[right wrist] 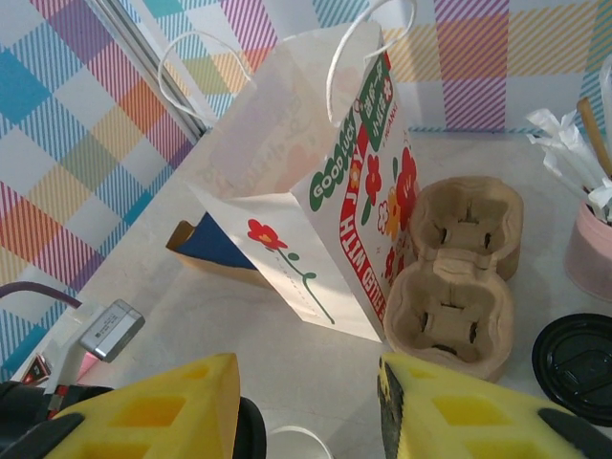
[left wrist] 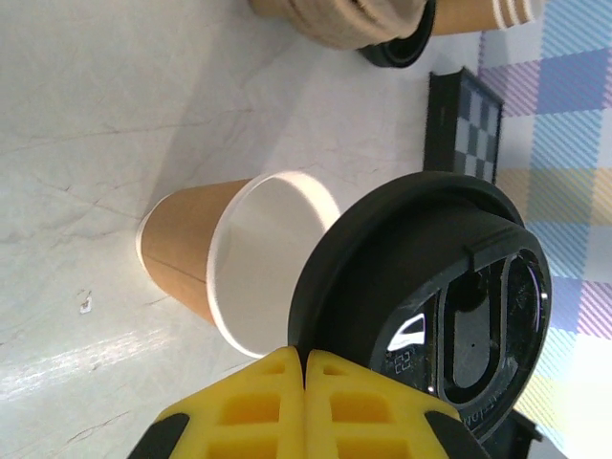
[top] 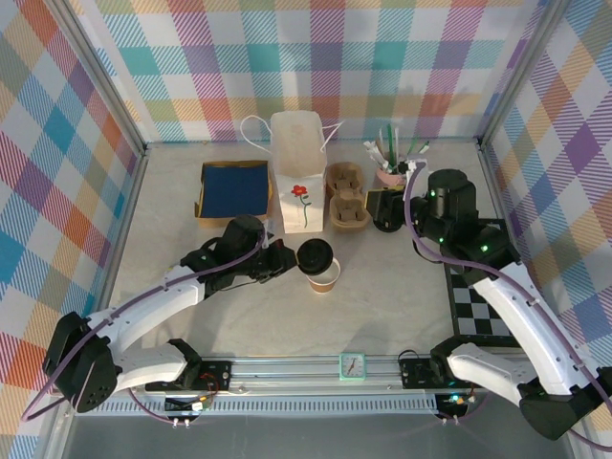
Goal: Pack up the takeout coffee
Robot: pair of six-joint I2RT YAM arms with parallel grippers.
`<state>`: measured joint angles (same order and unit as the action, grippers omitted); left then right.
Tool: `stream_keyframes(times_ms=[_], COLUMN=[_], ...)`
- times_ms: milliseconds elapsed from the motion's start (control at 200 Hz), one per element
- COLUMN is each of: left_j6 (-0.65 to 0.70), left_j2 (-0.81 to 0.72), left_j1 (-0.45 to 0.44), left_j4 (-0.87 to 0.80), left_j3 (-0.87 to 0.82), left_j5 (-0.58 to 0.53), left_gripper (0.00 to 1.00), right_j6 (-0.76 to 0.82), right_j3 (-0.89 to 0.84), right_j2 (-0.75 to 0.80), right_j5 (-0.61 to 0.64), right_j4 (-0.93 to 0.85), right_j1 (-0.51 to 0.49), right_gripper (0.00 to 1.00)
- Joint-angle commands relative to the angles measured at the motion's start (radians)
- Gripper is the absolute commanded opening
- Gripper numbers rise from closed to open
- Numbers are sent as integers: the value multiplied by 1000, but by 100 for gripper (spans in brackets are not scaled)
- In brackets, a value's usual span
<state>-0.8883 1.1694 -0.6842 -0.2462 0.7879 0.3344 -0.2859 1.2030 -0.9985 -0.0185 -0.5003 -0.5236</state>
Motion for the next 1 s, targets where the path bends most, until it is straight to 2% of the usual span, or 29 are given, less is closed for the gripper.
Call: stream_keyframes(times_ms=[0, 355, 995], left_j6=[30, 51, 75], left_j2=[24, 104, 154], left_j1=[-24, -67, -71], left_j4=[-79, -99, -113], left_j3=[20, 60, 108], left_j5=[-40, -79, -103], left_gripper=[4, 3, 3], right_j6=[3, -3, -1], right_j3=[-12, -42, -72], right_j2=[4, 15, 41], right_j5=[-3, -11, -8], right_j4=[1, 25, 56], right_j1=[4, 3, 4], right_gripper=[43, 42, 42])
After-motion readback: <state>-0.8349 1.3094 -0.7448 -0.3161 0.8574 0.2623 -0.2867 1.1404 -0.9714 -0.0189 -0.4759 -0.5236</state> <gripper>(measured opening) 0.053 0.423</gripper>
